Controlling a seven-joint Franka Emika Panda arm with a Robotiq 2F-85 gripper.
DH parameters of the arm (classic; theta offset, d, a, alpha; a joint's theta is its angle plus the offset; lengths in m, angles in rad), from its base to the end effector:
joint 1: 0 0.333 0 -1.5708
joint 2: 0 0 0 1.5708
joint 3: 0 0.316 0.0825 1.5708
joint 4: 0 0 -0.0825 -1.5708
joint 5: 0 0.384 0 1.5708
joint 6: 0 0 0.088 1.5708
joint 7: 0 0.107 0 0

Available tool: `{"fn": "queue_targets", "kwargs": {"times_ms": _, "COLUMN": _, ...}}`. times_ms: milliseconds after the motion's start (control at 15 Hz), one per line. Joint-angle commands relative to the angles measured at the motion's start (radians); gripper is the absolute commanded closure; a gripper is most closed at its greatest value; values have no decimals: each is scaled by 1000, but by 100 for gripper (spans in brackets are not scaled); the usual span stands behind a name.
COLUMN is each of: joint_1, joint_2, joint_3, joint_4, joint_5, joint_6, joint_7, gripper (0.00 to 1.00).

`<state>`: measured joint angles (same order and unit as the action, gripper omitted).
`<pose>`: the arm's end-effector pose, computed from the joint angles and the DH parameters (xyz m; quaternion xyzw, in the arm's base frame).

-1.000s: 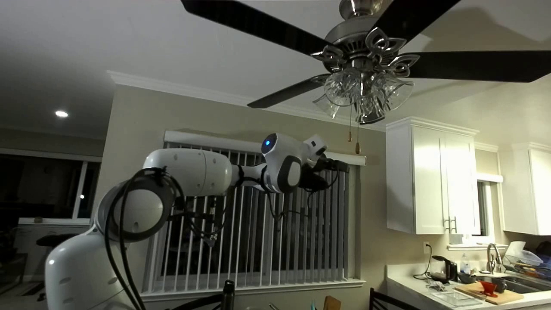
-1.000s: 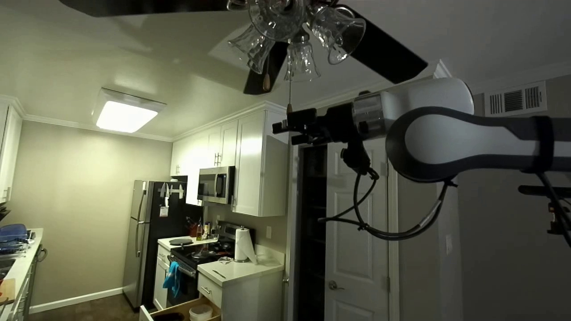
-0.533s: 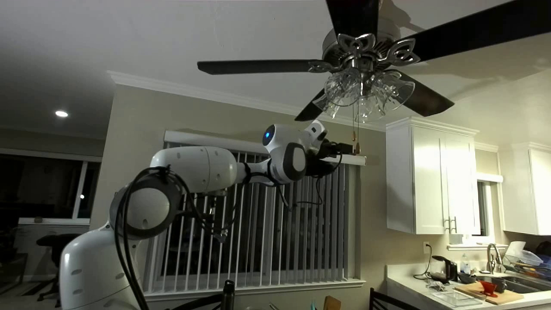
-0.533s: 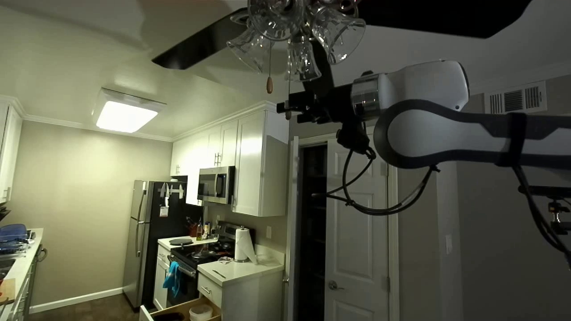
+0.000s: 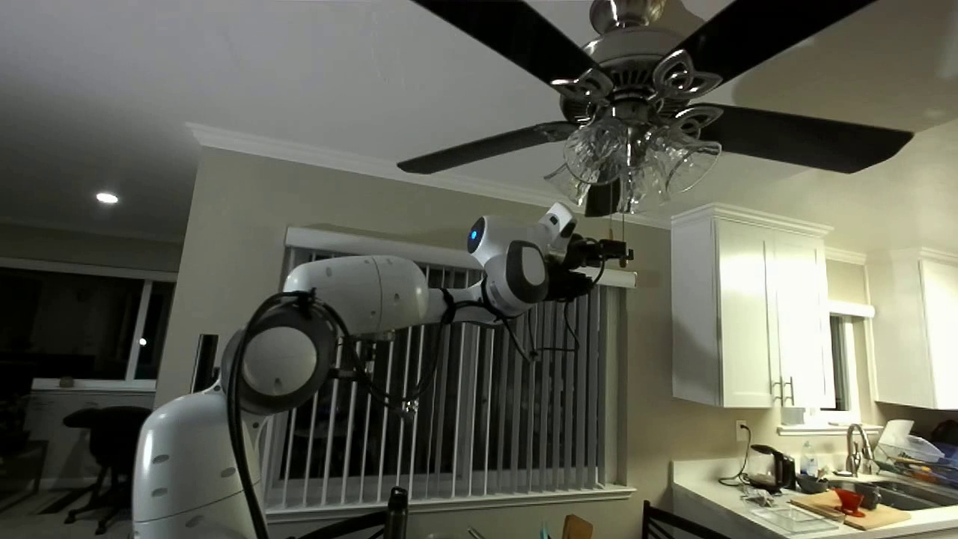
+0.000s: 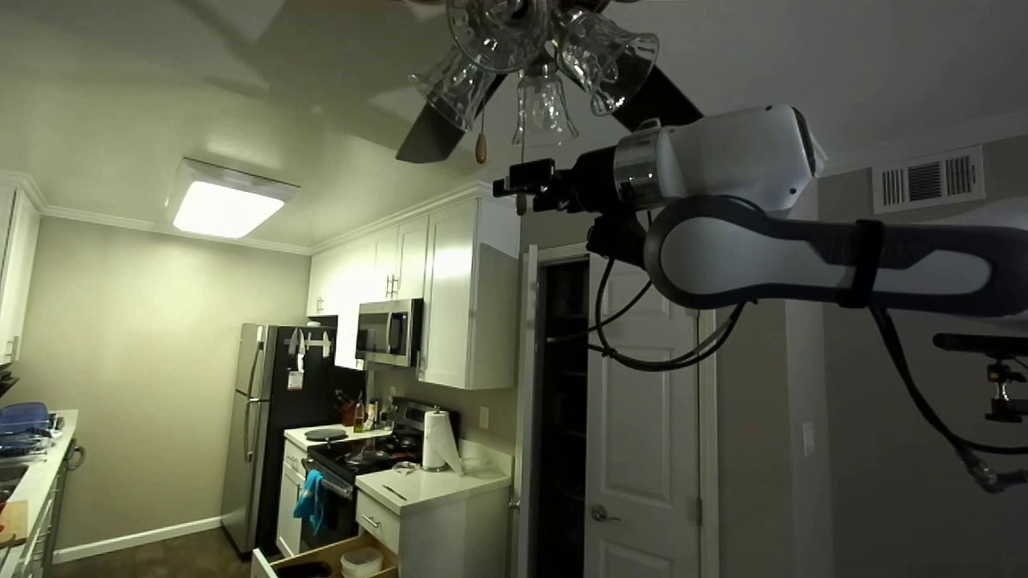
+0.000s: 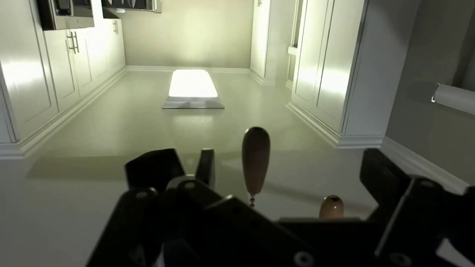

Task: Turn on the light

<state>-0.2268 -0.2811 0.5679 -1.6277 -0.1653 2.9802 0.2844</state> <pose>0.4186 0.2412 0.8913 -0.6884 -0.1140 -0.7097 0.0973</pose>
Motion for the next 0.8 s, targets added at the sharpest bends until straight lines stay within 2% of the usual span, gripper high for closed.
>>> {"fn": "queue_targets", "kwargs": {"times_ms": 0, "joint_1": -116, "joint_2": 28, "joint_3": 88, "joint_4": 57, "joint_5": -92, "joint_6": -21, "joint_7": 85, "gripper": 25}}
{"fn": "queue_targets", "kwargs": {"times_ms": 133, "joint_1": -160, "joint_2": 30, "joint_3": 118, "joint_4": 72, "joint_5": -116, "joint_6": -33, "joint_7": 104, "gripper": 33}}
{"fn": "queue_targets", "kwargs": {"times_ms": 467, "joint_1": -235, "joint_2": 30, "joint_3": 161, "joint_4": 97, "joint_5": -123, "joint_6": -49, "joint_7": 114, "gripper": 66}}
{"fn": "queue_targets", "kwargs": {"times_ms": 733, "joint_1": -266, "joint_2": 27, "joint_3": 184, "joint_4": 111, "joint_5": -114, "joint_6": -72, "joint_7": 107, "gripper": 93}}
